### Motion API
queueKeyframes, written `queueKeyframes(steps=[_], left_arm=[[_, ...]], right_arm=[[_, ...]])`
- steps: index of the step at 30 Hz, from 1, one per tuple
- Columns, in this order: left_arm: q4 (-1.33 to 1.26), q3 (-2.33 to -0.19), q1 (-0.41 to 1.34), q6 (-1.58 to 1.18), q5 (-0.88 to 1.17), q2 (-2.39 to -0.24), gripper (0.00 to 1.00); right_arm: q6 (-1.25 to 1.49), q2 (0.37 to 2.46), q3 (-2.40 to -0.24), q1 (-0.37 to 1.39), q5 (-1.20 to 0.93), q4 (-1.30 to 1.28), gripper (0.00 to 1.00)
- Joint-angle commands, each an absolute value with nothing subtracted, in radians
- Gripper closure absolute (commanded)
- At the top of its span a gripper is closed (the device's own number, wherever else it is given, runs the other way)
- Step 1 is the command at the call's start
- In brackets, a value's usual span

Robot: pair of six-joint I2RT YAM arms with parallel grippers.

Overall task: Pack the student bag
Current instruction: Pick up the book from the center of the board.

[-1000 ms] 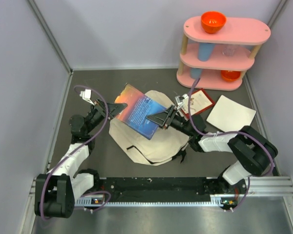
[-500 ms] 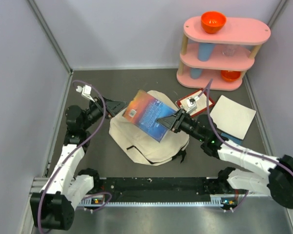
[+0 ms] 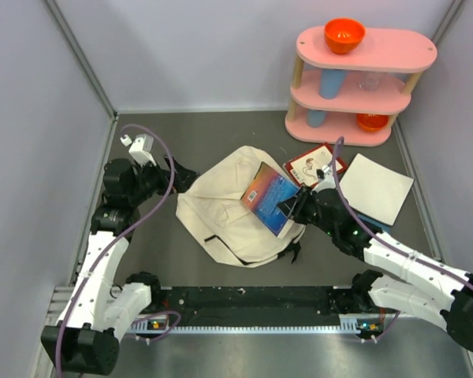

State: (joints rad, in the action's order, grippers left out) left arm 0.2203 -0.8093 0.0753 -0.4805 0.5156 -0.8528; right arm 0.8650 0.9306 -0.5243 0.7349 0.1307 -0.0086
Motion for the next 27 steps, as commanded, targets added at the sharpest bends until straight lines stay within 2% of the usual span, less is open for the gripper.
queueKeyframes(steps=[1, 5, 9, 12, 19, 27], left_arm=[[0.420, -0.905, 0.107, -0.264, 0.373, -0.873, 0.02], [0.497, -0.936, 0.205, -0.186, 0.338, -0.933, 0.02], [0.502, -0.951, 0.417, -0.169, 0.181, -0.974, 0.02], [0.463, -0.965, 0.540, -0.178, 0.152, -1.015, 0.02], [0.403, -1.064, 0.842, -0.173, 0.138, -1.209, 0.02], [0.384, -1.160, 1.023, -0.209, 0.109, -1.426, 0.02]], right_arm=[[0.841, 0.923, -0.632, 0.733, 0.149, 0.048, 1.00], [0.877, 0.881, -0.630, 0.735, 0.277, -0.092, 1.00], [0.933, 0.618, -0.522, 0.744, 0.509, -0.112, 1.00], [0.858, 0.526, -0.553, 0.741, 0.645, -0.201, 1.00], [0.710, 0.517, -0.718, 0.732, 0.868, -0.451, 1.00], [0.585, 0.414, -0.770, 0.732, 0.965, -0.471, 1.00]])
